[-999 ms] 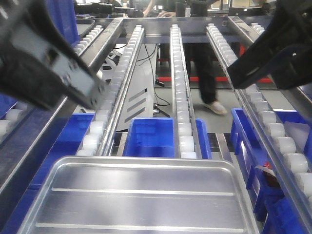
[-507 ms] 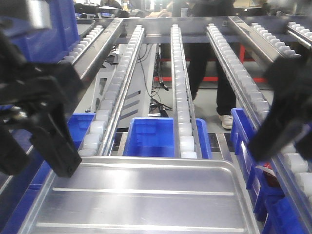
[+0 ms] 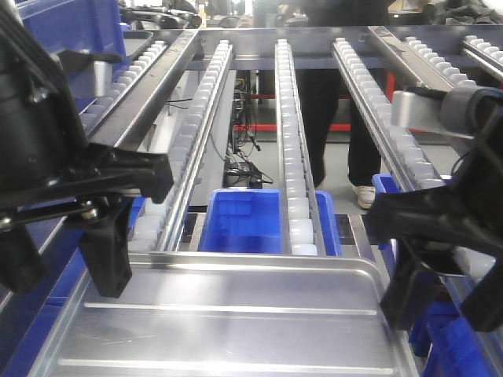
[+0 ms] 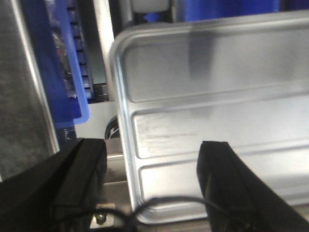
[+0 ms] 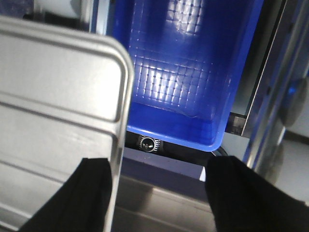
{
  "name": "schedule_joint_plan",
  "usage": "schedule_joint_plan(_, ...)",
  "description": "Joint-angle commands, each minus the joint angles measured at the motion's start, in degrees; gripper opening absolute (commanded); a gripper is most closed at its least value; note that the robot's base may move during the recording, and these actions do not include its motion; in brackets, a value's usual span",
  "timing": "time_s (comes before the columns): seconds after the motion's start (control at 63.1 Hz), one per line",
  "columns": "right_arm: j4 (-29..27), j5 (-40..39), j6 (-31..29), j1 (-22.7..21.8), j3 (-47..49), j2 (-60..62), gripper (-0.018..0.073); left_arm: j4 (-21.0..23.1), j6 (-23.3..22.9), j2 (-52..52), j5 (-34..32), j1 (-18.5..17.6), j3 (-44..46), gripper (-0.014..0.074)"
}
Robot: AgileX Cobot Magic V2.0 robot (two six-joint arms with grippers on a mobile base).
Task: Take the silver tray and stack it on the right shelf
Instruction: 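Lower both grippers toward the side rims of the silver tray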
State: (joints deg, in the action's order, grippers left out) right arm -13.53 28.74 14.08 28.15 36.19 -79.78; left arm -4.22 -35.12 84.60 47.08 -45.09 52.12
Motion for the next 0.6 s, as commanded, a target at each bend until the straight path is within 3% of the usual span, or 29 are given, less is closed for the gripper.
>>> schedule_joint_plan(0.0,0.08,-2.65,0.87,-0.11,1.97,0.86,0.0521,-2.90,-2.92,-1.37,-1.30,0.07,1.66,0.0316)
schedule_joint_plan(0.222,0.47,1.84,1.22,0.01,5.91,0.86,0.0521,-4.00,-4.38,-1.29,-1.59,0.07,1.66,0.0316)
schedule_joint_plan(0.349,5.44,6.53,2.02,1.11,10.00,0.86,0.0521,-4.00,-4.38,-1.29,-1.59,0.07,1.66,0.0316)
schedule_joint_plan(0.491,15.98,11.55,11.23,4.27,12.27,0.08,0.0521,-4.12,-4.38,-1.29,-1.59,0.07,1.66,0.0316)
schedule_joint_plan(0.587,19.00,11.27,17.89,6.68,12.27,-0.11,0.0521,-4.40,-4.38,-1.29,-1.59,0.07,1.66,0.0316)
